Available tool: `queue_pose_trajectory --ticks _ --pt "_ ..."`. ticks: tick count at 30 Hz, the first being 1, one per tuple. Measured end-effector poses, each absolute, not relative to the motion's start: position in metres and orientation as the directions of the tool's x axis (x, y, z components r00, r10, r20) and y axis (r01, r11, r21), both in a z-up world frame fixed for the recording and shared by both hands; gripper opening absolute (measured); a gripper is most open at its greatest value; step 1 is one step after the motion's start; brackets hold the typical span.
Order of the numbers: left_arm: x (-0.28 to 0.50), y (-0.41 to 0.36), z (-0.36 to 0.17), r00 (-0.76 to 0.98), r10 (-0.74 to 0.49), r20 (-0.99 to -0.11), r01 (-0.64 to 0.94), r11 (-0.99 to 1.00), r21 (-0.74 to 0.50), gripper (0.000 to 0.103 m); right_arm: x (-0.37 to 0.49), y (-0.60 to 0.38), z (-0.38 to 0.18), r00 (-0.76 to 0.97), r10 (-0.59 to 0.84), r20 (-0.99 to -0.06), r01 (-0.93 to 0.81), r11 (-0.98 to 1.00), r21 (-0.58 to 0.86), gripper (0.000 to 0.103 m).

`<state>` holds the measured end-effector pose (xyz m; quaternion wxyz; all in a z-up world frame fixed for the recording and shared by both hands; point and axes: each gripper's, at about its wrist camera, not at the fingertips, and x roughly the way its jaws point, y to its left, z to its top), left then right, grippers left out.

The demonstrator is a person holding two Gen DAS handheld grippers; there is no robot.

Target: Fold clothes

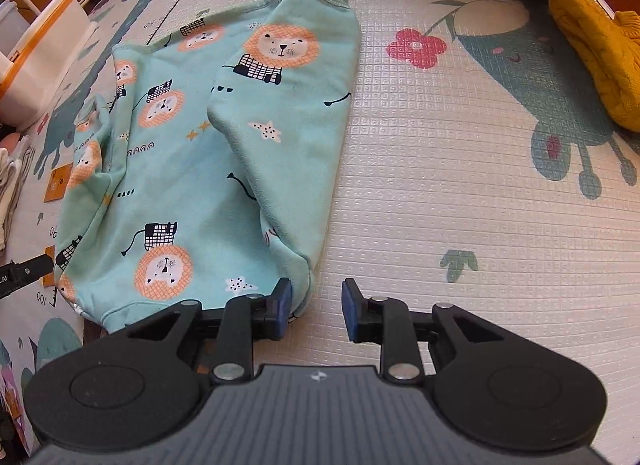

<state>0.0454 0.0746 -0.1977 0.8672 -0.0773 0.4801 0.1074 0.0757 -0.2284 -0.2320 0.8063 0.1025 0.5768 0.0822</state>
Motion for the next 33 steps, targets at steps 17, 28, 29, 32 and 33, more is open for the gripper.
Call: queue_pose_trajectory --ticks 17,28,29,32,33 --pt "0.069 0.066 -0.197 0.532 -0.259 -0.806 -0.111 0.923 -0.370 0.037 0.066 -0.207 -0.227 0.358 0.098 -0.928 -0.199 0.980 0.027 0.029" --pt "0.132 0.163 -0.199 0.589 -0.073 -0.804 -0.402 0.837 -0.371 0.036 0.073 -0.151 -0.212 0.479 0.235 -0.845 -0.398 0.917 0.030 0.031" --pt "0.137 0.170 -0.202 0.588 -0.068 -0.806 -0.411 0.833 -0.370 0.036 0.073 -0.144 -0.215 0.463 0.255 -0.849 -0.420 0.907 0.043 0.030" --pt "0.154 0.190 -0.209 0.582 -0.052 -0.811 -0.437 0.822 -0.366 0.036 0.072 -0.127 -0.227 0.403 0.293 -0.867 -0.466 0.881 0.081 0.030" --pt "0.160 0.197 -0.212 0.581 -0.047 -0.813 -0.445 0.817 -0.365 0.036 0.073 -0.124 -0.233 0.378 0.293 -0.878 -0.475 0.876 0.087 0.030"
